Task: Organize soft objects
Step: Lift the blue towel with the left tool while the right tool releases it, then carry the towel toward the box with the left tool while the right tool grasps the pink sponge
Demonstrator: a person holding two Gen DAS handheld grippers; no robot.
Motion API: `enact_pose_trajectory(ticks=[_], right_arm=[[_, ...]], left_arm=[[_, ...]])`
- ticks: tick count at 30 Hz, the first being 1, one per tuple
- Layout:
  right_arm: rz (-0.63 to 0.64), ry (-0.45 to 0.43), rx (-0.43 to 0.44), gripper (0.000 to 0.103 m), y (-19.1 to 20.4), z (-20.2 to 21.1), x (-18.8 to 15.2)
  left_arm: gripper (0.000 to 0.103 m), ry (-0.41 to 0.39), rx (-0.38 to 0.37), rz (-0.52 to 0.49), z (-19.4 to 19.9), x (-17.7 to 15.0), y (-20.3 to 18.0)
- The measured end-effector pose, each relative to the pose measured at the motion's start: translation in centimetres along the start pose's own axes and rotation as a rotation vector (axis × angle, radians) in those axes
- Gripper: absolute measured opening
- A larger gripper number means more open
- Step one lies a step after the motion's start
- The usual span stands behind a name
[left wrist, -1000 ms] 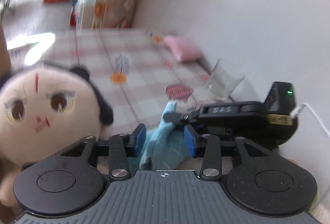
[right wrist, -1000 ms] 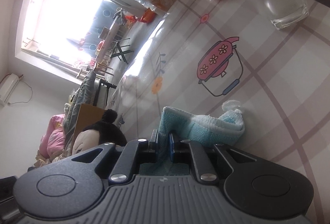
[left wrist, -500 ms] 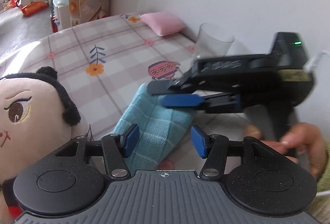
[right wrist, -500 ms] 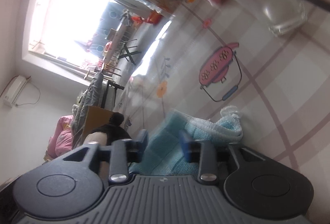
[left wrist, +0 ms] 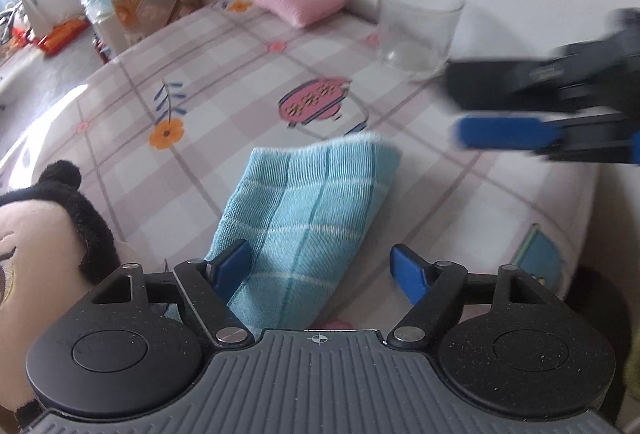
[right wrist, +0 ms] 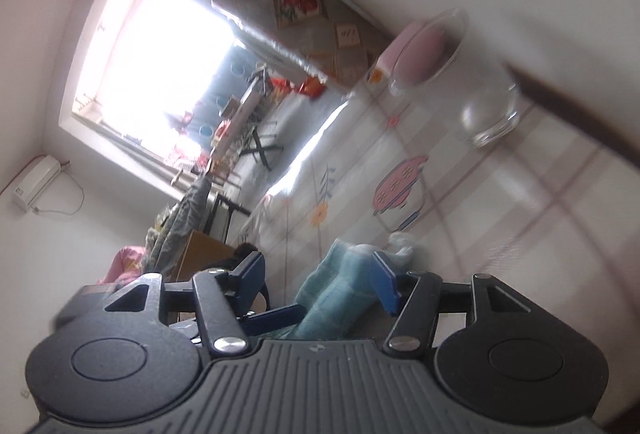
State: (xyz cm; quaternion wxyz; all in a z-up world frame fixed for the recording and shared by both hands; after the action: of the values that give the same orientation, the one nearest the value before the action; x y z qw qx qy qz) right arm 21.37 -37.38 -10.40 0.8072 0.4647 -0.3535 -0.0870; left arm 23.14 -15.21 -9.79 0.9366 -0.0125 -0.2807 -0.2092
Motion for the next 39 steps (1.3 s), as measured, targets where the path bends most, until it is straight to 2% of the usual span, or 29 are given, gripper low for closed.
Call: enact_pose_trajectory(ticks=[5,6,9,12,14,15,20,22,24,26,28,31,35,37,39], right_arm=[[0.016,-0.051,-0.006,0.062,-0.3,2.7,0.2],[0.024,-0.058,-0.009,0.062,-0.1,3.1,0.3],[0.069,-0.075,-0.027,0.062,0.9,3.5,0.3],[0.146,-0.087,-0.063,0.062,2.5,3.7,0.7],[0.202,-0.088,-0.085,0.065,3.9,3.4,1.2],[0.235,-0.084,-0.095,0.070,4.6,3.3,1.6],[0.447,-0.057,-0.164,0.085,9.7,0.7,4.3],[0.532,-0.024,-0.196,0.099,11.8,-1.0,5.7],[0.585,-0.016,-0.226,0.100,13.3,-2.9,7.4],[0.636,0.037,-0.263,0.102,14.4,-5.6,9.3],[0.643,0.091,-0.306,0.102,14.5,-8.5,11.2],[0.690,0.205,-0.425,0.102,13.5,-13.8,13.2],[0.697,0.344,-0.578,0.101,10.0,-19.4,14.9],[0.711,0.369,-0.671,0.100,8.3,-21.3,15.5],[0.728,0.398,-0.726,0.099,6.7,-22.7,16.0]], left_arm=[[0.049,0.027,0.053,0.040,-0.4,0.2,0.6],[0.041,0.028,0.058,0.049,-0.3,0.3,0.7],[0.024,0.022,0.067,0.073,0.0,0.3,1.3],[0.017,0.016,0.059,0.127,0.3,0.6,2.0],[0.016,0.003,0.070,0.164,0.8,0.6,2.3],[0.015,-0.011,0.070,0.182,1.2,0.6,2.5],[0.015,-0.097,-0.002,0.295,4.4,0.2,4.2],[0.015,-0.144,-0.039,0.346,6.3,-0.1,5.3],[0.015,-0.192,-0.050,0.383,8.3,-0.2,6.4],[0.015,-0.257,-0.048,0.419,10.6,-0.6,7.7],[0.015,-0.314,-0.051,0.467,12.6,-1.1,9.4],[0.015,-0.383,-0.044,0.532,14.8,-2.0,11.9],[0.015,-0.450,-0.016,0.618,16.8,-3.6,15.3],[0.015,-0.472,0.000,0.647,17.3,-4.2,16.5],[0.015,-0.483,0.011,0.676,17.5,-4.8,17.6]])
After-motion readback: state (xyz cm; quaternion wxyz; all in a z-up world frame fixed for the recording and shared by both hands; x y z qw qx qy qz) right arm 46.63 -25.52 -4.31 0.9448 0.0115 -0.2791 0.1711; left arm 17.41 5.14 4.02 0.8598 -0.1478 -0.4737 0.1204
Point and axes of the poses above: each gripper's, at about its wrist camera, not at the fingertips, and z roughly against the way its jaws point, y to its left, x to its top, the point moved 1 cm from there along -z, roughly the way its jaws point, and after that the axes turned 4 degrees about x, right-handed, at the moved point
